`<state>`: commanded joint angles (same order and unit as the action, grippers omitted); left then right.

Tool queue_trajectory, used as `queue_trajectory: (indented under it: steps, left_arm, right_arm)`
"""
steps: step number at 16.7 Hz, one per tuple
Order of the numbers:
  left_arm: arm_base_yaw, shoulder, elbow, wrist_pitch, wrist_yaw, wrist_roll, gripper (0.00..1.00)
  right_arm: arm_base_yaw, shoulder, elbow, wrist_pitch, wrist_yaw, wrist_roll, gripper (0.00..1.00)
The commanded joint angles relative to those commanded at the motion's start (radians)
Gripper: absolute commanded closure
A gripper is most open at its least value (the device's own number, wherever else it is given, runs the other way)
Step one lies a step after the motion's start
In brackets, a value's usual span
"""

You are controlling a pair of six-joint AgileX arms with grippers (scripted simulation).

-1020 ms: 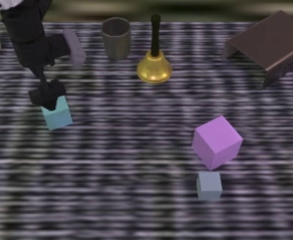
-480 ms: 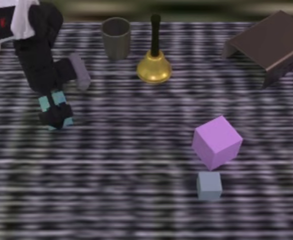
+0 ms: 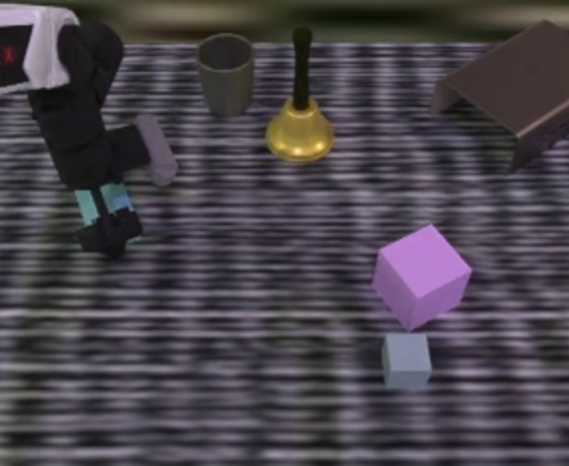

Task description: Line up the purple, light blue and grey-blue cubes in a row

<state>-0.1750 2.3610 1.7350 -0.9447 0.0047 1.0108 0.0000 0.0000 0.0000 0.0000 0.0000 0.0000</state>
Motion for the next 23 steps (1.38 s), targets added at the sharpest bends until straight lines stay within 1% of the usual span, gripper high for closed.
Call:
queue_trajectory:
  steps: [11,12,19,20,23]
  left_arm:
    - [0.000,0.000,0.000,0.000,0.000,0.000,0.98]
    - [0.000,0.000,0.000,0.000,0.000,0.000,1.00]
    - [0.000,0.000,0.000,0.000,0.000,0.000,1.00]
    - [-0.004,-0.024,0.000,-0.017,0.010,-0.008,1.00]
    - [0.000,-0.035,0.032,-0.058,0.011,-0.007,1.00]
  right_arm:
    - [0.000,0.000,0.000,0.000,0.000,0.000,0.00]
    - [0.000,0.000,0.000,0.000,0.000,0.000,0.00]
    - [0.000,0.000,0.000,0.000,0.000,0.000,0.00]
    - [0.000,0.000,0.000,0.000,0.000,0.000,0.00]
    - [0.000,0.000,0.000,0.000,0.000,0.000,0.00]
